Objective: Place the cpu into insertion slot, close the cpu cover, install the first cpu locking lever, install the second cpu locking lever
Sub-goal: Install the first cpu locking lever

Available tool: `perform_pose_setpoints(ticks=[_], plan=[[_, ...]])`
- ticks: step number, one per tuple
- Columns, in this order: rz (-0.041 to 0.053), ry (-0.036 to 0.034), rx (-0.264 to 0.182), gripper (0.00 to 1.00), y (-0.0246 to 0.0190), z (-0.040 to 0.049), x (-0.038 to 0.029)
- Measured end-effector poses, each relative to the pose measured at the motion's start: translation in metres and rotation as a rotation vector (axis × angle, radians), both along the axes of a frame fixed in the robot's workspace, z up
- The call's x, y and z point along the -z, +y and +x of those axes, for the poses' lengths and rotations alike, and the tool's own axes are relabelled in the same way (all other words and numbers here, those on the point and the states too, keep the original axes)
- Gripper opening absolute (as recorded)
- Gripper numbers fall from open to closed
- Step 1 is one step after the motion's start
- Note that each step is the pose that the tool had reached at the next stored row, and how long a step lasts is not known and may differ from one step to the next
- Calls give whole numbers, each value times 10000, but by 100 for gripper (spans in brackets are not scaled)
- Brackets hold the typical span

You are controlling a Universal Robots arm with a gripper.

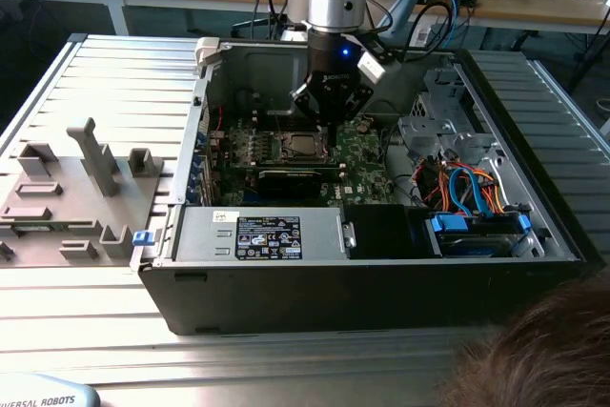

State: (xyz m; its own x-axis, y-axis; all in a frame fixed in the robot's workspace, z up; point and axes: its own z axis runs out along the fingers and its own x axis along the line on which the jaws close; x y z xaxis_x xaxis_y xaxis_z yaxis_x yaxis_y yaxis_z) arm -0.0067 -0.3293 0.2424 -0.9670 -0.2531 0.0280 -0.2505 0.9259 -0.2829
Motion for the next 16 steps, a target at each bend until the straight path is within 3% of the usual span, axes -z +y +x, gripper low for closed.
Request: perform_pose_setpoints(ticks=[16], plan=[[-240, 0, -60, 11, 0, 0, 2]])
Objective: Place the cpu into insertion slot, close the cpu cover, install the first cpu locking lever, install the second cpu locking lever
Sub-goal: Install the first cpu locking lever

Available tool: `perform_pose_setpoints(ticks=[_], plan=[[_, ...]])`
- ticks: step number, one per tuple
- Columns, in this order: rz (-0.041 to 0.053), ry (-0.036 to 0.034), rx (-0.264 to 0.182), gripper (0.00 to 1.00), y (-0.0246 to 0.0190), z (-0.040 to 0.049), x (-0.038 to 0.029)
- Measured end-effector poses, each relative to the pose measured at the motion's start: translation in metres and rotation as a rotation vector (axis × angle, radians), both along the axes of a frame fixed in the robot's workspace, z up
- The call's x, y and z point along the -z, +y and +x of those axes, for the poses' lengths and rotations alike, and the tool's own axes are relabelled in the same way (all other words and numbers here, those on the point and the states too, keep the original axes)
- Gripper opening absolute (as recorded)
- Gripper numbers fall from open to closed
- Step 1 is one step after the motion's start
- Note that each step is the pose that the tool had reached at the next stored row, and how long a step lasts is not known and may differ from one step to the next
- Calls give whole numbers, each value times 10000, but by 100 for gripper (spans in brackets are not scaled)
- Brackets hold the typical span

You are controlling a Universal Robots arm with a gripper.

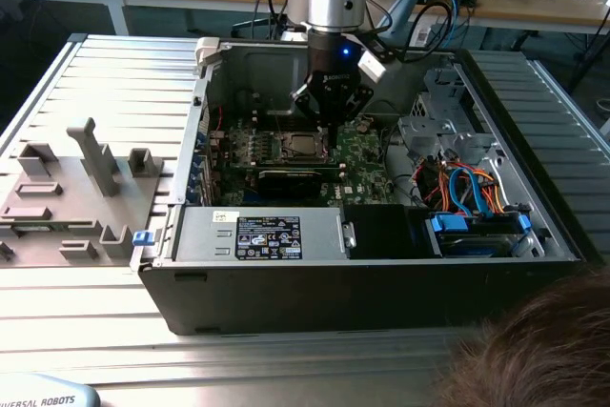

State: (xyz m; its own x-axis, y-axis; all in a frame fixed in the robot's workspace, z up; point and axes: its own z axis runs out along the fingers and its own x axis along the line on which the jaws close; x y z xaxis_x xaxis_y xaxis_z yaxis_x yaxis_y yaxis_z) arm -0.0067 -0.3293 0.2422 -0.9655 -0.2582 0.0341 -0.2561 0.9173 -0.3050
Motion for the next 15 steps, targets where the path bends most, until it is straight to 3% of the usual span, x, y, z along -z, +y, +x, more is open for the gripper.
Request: perform_pose_setpoints(ticks=[15], plan=[[-159, -1, 0, 11, 0, 0, 1]])
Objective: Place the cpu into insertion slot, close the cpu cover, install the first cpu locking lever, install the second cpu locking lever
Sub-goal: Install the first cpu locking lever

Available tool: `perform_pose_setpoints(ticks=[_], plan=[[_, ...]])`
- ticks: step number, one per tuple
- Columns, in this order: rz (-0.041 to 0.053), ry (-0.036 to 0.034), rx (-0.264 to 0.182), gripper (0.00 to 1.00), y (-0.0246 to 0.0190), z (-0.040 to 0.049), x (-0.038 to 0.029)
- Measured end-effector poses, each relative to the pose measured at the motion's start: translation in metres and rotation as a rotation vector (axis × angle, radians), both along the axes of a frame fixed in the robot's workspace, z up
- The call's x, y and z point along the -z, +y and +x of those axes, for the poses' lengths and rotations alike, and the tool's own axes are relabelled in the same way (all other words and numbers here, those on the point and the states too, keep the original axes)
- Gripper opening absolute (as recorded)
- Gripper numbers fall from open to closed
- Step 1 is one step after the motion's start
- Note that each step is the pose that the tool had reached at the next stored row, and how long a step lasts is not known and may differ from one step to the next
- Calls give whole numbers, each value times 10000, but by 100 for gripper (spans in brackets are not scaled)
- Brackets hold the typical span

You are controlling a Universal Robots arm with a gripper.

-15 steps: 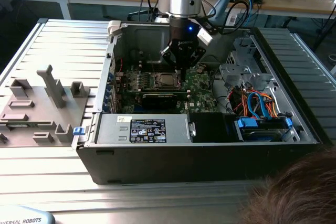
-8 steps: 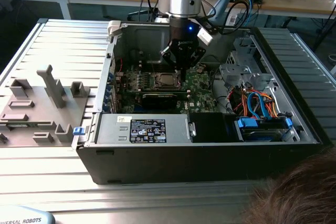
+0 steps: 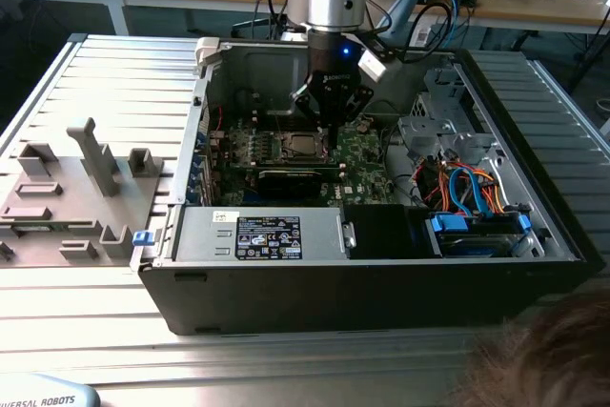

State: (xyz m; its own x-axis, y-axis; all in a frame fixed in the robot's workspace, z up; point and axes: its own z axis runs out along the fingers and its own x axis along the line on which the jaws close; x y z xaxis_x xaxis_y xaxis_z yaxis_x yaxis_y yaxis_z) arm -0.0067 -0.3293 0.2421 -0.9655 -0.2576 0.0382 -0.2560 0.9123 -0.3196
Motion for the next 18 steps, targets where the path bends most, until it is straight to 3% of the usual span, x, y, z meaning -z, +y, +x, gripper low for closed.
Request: perform_pose_setpoints(ticks=[8, 12, 14, 18], plan=[[-170, 1, -7, 11, 0, 0, 0], [-155, 0, -8, 11, 0, -1, 1], [-49, -1, 20, 11, 0, -2, 2], [308, 1, 281, 11, 0, -3, 1]])
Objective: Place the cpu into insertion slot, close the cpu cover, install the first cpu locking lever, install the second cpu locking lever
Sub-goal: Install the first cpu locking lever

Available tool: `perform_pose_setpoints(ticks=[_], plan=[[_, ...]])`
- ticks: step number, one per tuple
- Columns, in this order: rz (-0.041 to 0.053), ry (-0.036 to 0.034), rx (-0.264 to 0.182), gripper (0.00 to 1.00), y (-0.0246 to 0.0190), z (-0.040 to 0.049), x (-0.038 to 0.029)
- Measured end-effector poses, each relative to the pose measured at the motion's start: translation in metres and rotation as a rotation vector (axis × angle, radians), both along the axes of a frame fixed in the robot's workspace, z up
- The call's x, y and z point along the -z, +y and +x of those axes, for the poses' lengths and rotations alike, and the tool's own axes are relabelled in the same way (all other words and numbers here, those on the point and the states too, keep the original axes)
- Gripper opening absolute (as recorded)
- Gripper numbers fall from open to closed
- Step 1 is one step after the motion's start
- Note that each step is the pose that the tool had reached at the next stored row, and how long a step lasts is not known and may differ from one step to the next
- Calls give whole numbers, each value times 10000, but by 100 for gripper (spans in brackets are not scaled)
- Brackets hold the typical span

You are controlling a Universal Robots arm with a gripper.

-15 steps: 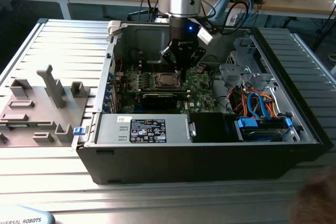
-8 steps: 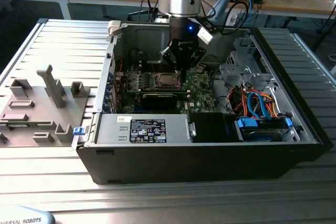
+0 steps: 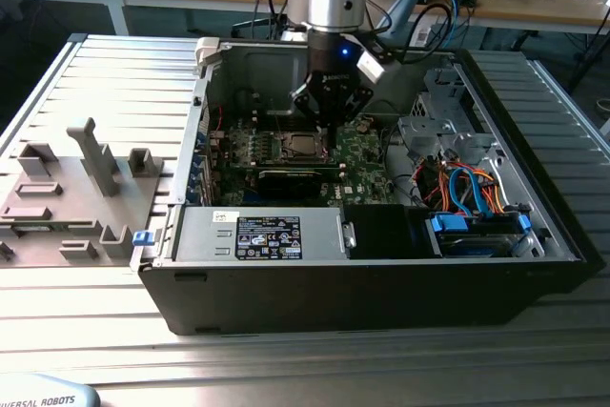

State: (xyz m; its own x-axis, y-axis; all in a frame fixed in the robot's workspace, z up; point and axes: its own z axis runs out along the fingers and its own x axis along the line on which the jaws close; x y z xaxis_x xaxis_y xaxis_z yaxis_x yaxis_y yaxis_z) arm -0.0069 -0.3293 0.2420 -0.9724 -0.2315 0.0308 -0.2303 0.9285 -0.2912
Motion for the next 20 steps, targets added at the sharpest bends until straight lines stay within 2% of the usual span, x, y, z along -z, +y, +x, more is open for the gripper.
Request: perform_pose_setpoints(ticks=[2, 4, 5, 9, 11, 12, 16, 20], plan=[[333, 0, 225, 11, 0, 0, 0], [565, 1, 382, 11, 0, 0, 0], [743, 1, 499, 11, 0, 0, 0], [1178, 1, 781, 11, 0, 0, 1], [1479, -1, 995, 11, 0, 0, 1], [1524, -12, 1196, 11, 1, 0, 8], [1521, -85, 2183, 11, 0, -3, 38], [1524, -87, 2209, 11, 0, -4, 39]])
